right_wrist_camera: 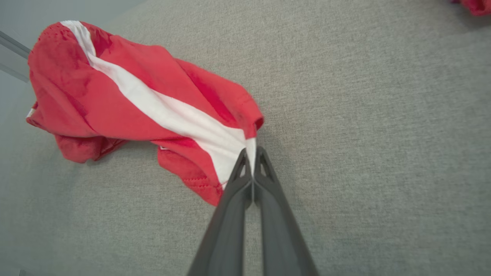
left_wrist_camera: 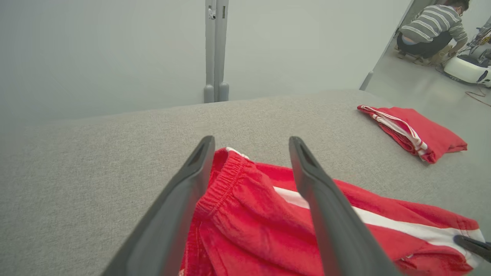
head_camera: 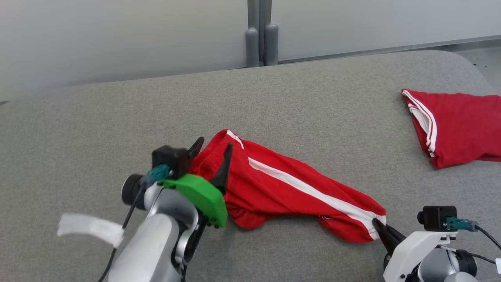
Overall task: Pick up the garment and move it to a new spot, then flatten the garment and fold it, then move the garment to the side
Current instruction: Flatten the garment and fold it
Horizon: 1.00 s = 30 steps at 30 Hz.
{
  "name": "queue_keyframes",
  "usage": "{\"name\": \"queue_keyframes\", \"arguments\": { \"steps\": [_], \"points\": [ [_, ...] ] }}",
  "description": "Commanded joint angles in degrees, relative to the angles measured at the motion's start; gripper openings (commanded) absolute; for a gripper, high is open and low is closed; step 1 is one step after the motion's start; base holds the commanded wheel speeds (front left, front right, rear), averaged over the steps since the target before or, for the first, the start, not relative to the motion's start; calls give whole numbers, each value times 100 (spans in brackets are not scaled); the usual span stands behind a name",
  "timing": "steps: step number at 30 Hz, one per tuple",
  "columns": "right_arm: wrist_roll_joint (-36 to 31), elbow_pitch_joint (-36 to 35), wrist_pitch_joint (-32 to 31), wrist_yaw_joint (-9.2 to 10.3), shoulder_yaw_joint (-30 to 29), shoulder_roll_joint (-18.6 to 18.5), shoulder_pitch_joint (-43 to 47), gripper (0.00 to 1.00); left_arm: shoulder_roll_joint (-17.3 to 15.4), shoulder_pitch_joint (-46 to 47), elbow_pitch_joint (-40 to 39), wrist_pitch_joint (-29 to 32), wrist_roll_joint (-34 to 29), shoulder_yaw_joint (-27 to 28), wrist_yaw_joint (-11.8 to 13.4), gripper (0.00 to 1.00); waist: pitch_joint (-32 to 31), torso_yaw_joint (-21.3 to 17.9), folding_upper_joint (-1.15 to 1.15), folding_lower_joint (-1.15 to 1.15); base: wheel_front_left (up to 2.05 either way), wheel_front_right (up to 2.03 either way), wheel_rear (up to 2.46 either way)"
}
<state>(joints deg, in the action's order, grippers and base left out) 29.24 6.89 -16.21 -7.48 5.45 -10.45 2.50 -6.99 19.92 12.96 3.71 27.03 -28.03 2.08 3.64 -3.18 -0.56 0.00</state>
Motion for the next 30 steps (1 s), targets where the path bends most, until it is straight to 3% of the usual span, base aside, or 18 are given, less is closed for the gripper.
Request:
{"name": "queue_keyframes", "arguments": {
  "steps": [1,6,10,19,30],
  "points": [
    [-48,22,32,-2,7,19,-69,0,1,207,116,201,-93,-76,-36,100,40,2,56,0,0,0,0],
    [-104,130,133,-2,104,113,-233,0,164,1263,847,1399,-220,-524,-181,100,217,-28,56,0,0,0,0],
    [-106,221,187,-2,220,157,-372,0,273,1921,1461,2057,-204,-648,-79,100,376,-82,56,0,0,0,0],
    [-96,390,279,-2,480,132,-668,0,387,2801,2639,2579,-164,-888,212,100,672,-278,56,0,0,0,0],
    [9,629,405,-2,831,136,-929,0,401,3304,3388,2795,55,-1233,140,100,807,-521,56,0,0,0,0]
  ]
}}
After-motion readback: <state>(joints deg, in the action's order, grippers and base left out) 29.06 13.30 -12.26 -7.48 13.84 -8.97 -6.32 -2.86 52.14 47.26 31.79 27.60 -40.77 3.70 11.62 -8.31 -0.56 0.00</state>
